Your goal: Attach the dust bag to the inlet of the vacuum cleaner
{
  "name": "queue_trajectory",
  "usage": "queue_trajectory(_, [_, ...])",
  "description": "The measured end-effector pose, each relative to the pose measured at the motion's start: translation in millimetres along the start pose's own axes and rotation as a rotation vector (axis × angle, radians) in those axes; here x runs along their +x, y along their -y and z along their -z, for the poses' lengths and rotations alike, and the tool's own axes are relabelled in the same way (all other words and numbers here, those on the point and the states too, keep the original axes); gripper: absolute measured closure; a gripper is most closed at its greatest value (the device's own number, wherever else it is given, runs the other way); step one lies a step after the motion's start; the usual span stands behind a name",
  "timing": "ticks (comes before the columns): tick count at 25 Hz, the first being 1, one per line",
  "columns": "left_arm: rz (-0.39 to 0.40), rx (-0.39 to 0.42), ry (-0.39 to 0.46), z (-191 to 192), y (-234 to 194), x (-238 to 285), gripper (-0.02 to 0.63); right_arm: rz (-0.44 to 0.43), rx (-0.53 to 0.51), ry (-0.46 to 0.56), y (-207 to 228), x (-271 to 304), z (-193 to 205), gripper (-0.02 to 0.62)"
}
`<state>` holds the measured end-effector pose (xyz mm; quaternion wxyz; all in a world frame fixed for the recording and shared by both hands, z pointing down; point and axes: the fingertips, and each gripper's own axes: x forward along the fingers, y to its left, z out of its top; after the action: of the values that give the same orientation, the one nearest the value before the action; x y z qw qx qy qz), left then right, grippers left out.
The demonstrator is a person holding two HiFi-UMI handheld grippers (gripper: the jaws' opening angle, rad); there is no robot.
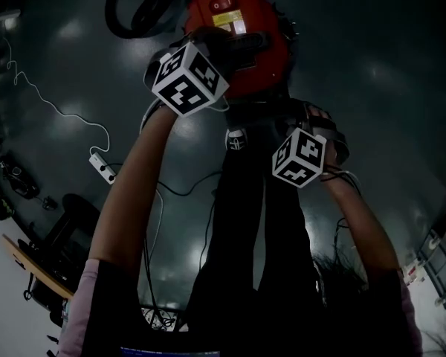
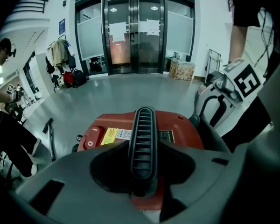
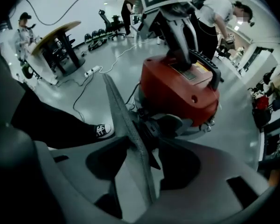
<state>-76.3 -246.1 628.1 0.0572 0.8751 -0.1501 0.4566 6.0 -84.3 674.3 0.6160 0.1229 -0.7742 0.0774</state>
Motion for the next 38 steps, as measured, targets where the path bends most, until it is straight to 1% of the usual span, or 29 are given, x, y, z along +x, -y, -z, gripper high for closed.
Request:
queue_trajectory(2, [0.000, 0.000, 0.001, 1.2, 0.6, -0.8, 0.458, -0.005, -0.045, -0.038, -5.5, 3.1, 2.3, 0.390])
queue_trajectory(3, [0.000, 0.000, 0.002, 1.3, 0.7, -1.3, 0.458, 0.005, -0.046, -0.042, -6.4, 3.8, 2.9, 0.383])
queue_trajectory(4, [0.000, 0.000, 0.004, 1.3, 0.6, -1.6, 0.458, 0.022, -0.023, -0.030, -6.0, 3.7, 2.1, 0.382])
queue_trajectory(5, [0.000, 0.000, 0.006, 1.3, 0.2, -1.9, 0.458, 0.039, 0.030, -0.002, -4.7, 2.9, 0.4, 0.383])
queue_trajectory(6, [-0.001, 0.000, 0.007, 1.4, -0.2, -2.2, 0.457, 0.057, 0.109, 0.039, -2.4, 1.4, -1.8, 0.383])
queue_trajectory(7, [-0.002, -0.001, 0.008, 1.5, -0.1, -2.4, 0.458, 0.073, 0.209, 0.082, 0.7, -0.7, -3.5, 0.385])
queue_trajectory(8, [-0.004, -0.001, 0.009, 1.1, 0.3, -2.5, 0.457, 0.087, 0.311, 0.118, 4.7, -2.9, -4.5, 0.405])
queue_trajectory(9, [-0.006, -0.001, 0.012, 0.5, 0.6, -2.3, 0.457, 0.101, 0.392, 0.141, 8.7, -4.4, -5.1, 0.414])
queue_trajectory(10, [-0.007, 0.001, 0.014, -0.3, 0.7, -2.0, 0.457, 0.121, 0.431, 0.150, 12.2, -4.9, -5.8, 0.414])
queue_trajectory(12, [-0.010, 0.003, 0.017, -1.5, 0.5, -2.2, 0.457, 0.168, 0.437, 0.152, 16.4, -3.5, -6.8, 0.422])
queue_trajectory(15, [-0.013, 0.003, 0.015, -0.6, 0.6, -3.1, 0.457, 0.182, 0.489, 0.168, 17.8, -2.1, -6.1, 0.420])
queue_trajectory(16, [-0.012, 0.003, 0.014, 0.2, 0.4, -3.0, 0.457, 0.181, 0.488, 0.178, 17.7, -1.5, -6.8, 0.420])
queue_trajectory(18, [-0.008, 0.002, 0.011, 1.4, -0.2, -2.4, 0.458, 0.165, 0.425, 0.199, 16.4, -0.2, -8.9, 0.420])
queue_trajectory(21, [0.002, 0.001, 0.007, 0.7, 1.3, -1.9, 0.459, 0.076, 0.281, 0.184, 10.2, -3.2, -4.0, 0.420])
queue_trajectory(23, [0.003, 0.001, 0.007, -0.5, 1.9, -2.0, 0.459, -0.008, 0.216, 0.131, 4.3, -7.8, 8.1, 0.399])
queue_trajectory(25, [0.002, 0.001, 0.007, -0.4, 0.9, -2.2, 0.459, -0.081, 0.158, 0.066, 0.3, -9.4, 23.6, 0.399])
queue_trajectory(27, [0.003, 0.000, 0.005, 1.2, 0.2, -2.2, 0.459, -0.116, 0.083, -0.001, -0.5, -5.2, 39.4, 0.400])
queue_trajectory(29, [0.002, -0.001, 0.004, 2.6, -0.5, -1.7, 0.459, -0.139, 0.010, -0.045, -0.1, 3.1, 49.1, 0.400])
queue_trajectory(30, [0.002, -0.001, 0.004, 2.8, -0.8, -1.2, 0.459, -0.154, -0.006, -0.044, 0.1, 7.0, 49.2, 0.403])
queue_trajectory(31, [0.002, -0.002, 0.005, 2.8, -0.9, -0.7, 0.459, -0.175, 0.000, -0.027, -0.2, 9.4, 46.2, 0.419])
queue_trajectory(32, [0.002, -0.002, 0.007, 2.7, -0.7, -0.5, 0.459, -0.201, 0.023, -0.004, -1.3, 10.1, 41.9, 0.473])
queue_trajectory(33, [0.002, -0.002, 0.008, 2.6, -0.7, -0.8, 0.459, -0.222, 0.050, 0.016, -2.5, 9.8, 38.3, 0.497])
queue_trajectory(34, [0.000, -0.002, 0.009, 2.4, -1.0, -1.5, 0.459, -0.225, 0.067, 0.031, -2.7, 9.0, 36.3, 0.506])
queue_trajectory(35, [-0.002, -0.001, 0.010, 2.2, -1.5, -2.2, 0.459, -0.205, 0.066, 0.043, -1.9, 8.4, 35.8, 0.515])
queue_trajectory(36, [-0.003, -0.001, 0.011, 2.1, -2.0, -2.7, 0.459, -0.163, 0.042, 0.046, -0.7, 8.5, 36.4, 0.523])
queue_trajectory(38, [-0.006, 0.000, 0.011, 2.6, -2.2, -2.7, 0.459, -0.050, -0.074, 0.025, 1.2, 10.5, 38.9, 0.526])
